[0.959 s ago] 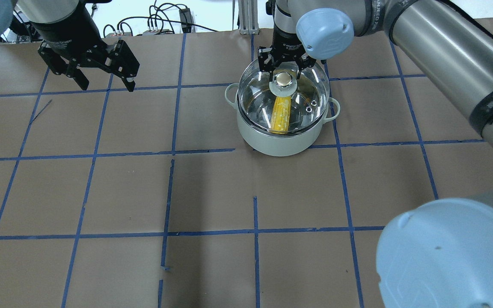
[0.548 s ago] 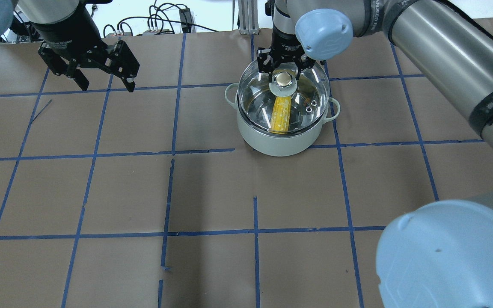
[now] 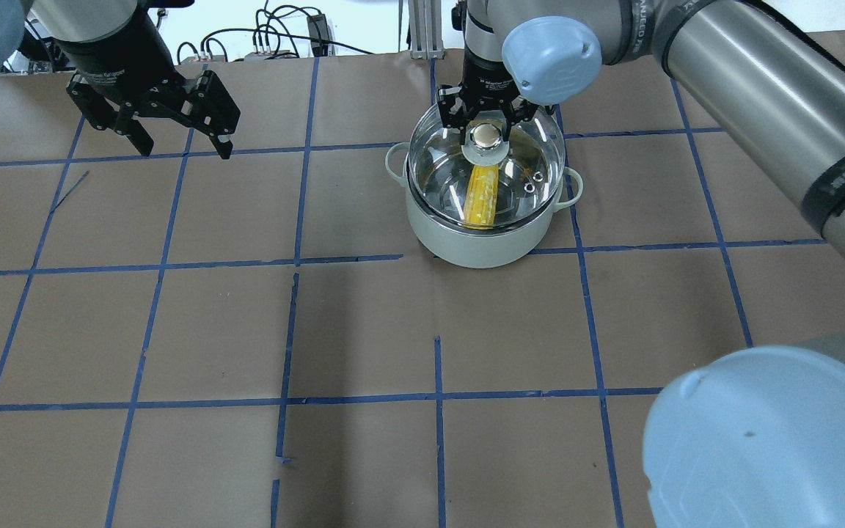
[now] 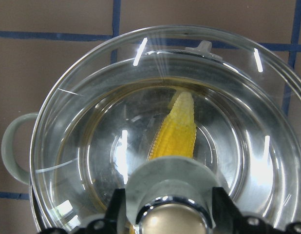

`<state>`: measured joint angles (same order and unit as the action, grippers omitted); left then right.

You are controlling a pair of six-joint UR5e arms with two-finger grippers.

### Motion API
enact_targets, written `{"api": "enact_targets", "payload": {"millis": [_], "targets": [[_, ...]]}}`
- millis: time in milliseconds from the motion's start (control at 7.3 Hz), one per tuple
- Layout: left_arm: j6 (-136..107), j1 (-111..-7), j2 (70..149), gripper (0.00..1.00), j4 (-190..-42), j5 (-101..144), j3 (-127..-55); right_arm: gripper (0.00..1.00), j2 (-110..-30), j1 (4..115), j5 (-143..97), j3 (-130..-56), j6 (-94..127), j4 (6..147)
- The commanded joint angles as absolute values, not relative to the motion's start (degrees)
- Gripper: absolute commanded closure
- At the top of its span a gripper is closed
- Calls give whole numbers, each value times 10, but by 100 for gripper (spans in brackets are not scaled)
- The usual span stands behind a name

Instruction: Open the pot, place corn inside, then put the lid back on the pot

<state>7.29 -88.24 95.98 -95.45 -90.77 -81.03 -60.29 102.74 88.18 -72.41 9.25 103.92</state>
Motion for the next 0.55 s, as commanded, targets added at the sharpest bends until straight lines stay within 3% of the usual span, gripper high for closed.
{"api": "enact_targets", "payload": {"millis": [0,411], "targets": [[73,-882,960,0,-954,-907,-810,52,-603,1027,881,-721,97,1021],[73,-882,960,0,-954,-907,-810,57,-604,1026,880,-718,97,997]]}}
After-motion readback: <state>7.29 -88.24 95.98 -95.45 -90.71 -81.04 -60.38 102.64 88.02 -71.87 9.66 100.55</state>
